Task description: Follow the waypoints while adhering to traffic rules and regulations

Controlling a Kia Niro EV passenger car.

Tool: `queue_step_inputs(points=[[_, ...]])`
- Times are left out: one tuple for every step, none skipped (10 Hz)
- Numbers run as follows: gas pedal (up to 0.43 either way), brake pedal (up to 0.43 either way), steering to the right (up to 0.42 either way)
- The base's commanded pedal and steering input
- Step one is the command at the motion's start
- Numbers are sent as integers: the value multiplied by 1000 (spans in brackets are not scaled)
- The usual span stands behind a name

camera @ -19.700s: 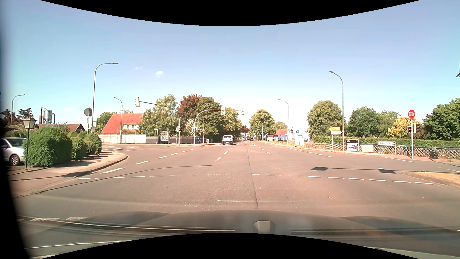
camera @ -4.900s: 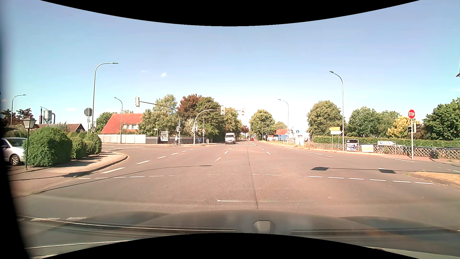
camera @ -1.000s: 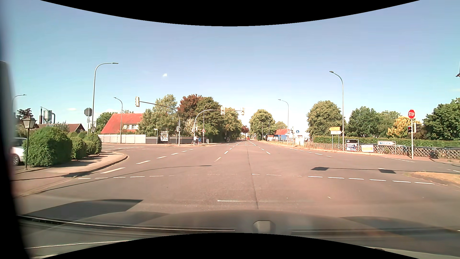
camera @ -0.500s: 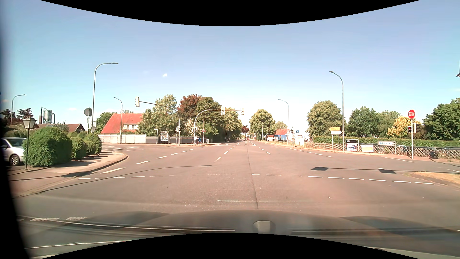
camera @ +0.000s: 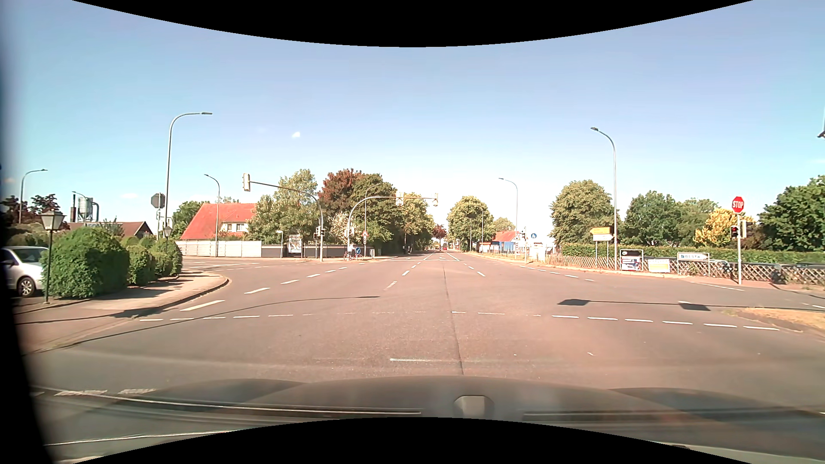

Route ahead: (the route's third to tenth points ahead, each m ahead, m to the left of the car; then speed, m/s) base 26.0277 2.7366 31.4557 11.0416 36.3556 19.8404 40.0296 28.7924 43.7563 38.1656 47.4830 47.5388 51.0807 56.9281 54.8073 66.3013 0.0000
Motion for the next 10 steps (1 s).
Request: queue_step_inputs(points=[[0, 341, 8], [0, 341, 8], [0, 341, 8], [0, 341, 8], [0, 335, 8], [0, 341, 8], [0, 341, 8], [0, 341, 8], [0, 341, 8], [0, 341, 8]])
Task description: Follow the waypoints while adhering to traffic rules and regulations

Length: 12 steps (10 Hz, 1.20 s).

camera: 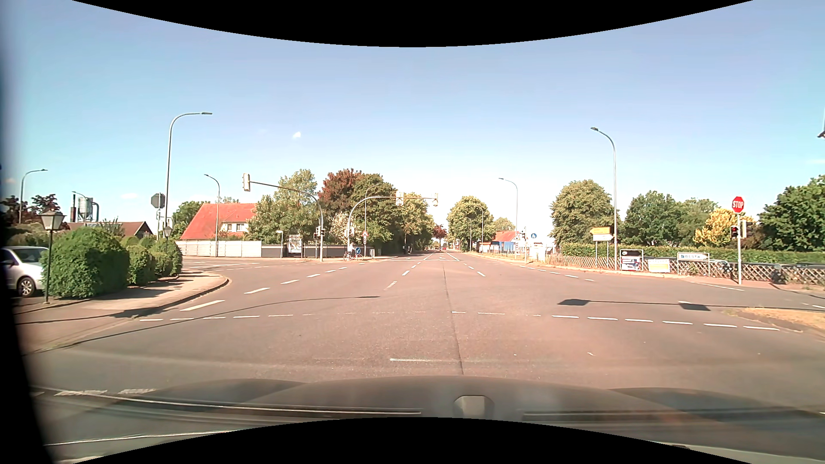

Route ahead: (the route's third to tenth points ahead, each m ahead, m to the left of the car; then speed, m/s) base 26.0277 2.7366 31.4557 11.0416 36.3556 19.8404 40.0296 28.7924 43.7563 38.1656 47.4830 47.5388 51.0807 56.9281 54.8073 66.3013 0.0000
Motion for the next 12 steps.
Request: queue_step_inputs(points=[[0, 341, 8], [0, 341, 8], [0, 341, 8], [0, 341, 8], [0, 341, 8], [0, 341, 8], [0, 341, 8], [0, 341, 8], [0, 341, 8], [0, 341, 8], [0, 341, 8], [0, 341, 8]])
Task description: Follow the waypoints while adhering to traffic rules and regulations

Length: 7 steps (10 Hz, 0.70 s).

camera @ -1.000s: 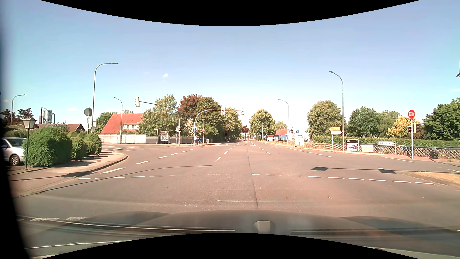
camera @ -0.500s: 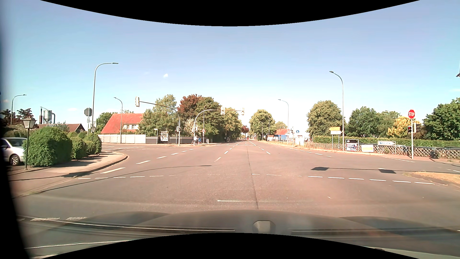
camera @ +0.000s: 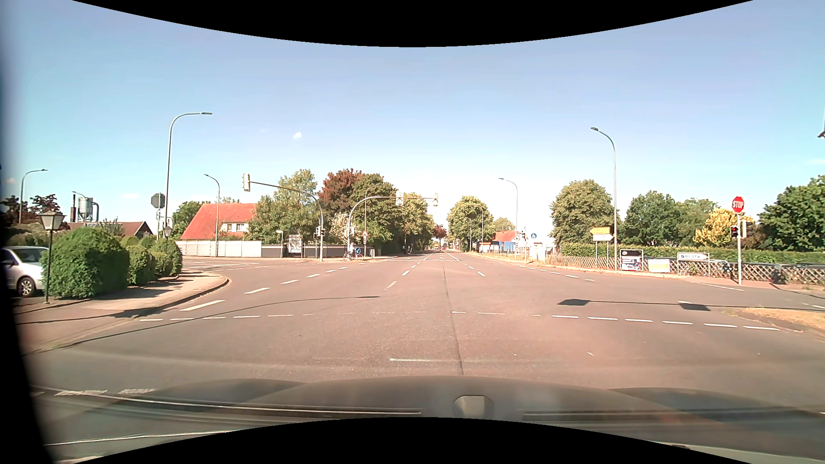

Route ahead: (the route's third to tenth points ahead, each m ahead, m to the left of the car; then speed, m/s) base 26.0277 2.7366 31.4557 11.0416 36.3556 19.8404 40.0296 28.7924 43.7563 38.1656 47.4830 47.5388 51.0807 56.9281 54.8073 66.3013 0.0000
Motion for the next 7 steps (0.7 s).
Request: queue_step_inputs(points=[[0, 341, 8], [0, 341, 8], [0, 341, 8], [0, 341, 8], [0, 341, 8], [0, 341, 8], [0, 341, 8]])
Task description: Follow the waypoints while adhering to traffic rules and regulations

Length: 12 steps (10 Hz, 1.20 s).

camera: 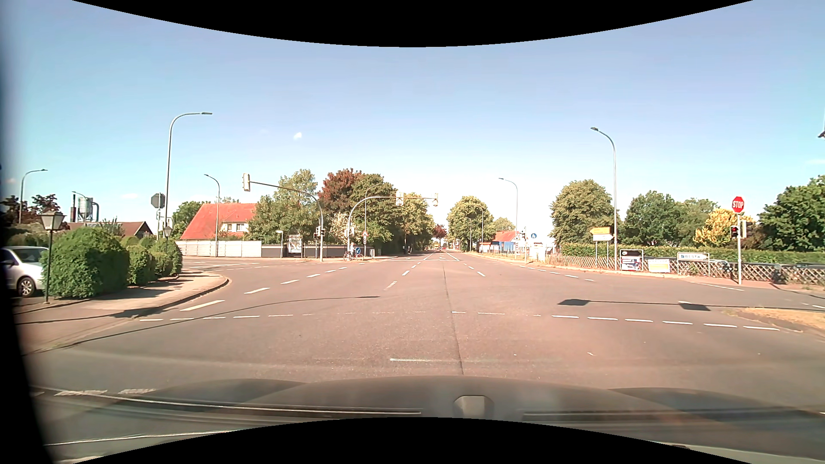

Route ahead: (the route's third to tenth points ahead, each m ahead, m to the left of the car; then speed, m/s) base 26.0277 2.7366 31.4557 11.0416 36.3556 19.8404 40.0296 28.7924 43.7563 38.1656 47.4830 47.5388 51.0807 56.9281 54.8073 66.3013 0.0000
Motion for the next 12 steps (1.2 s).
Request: queue_step_inputs(points=[[0, 280, 8], [0, 91, 8], [0, 12, 8], [0, 6, 8], [0, 6, 8], [0, 6, 8], [0, 6, 8], [118, 6, 8], [150, 6, 8], [177, 6, 8], [197, 6, 8], [228, 6, 8]])
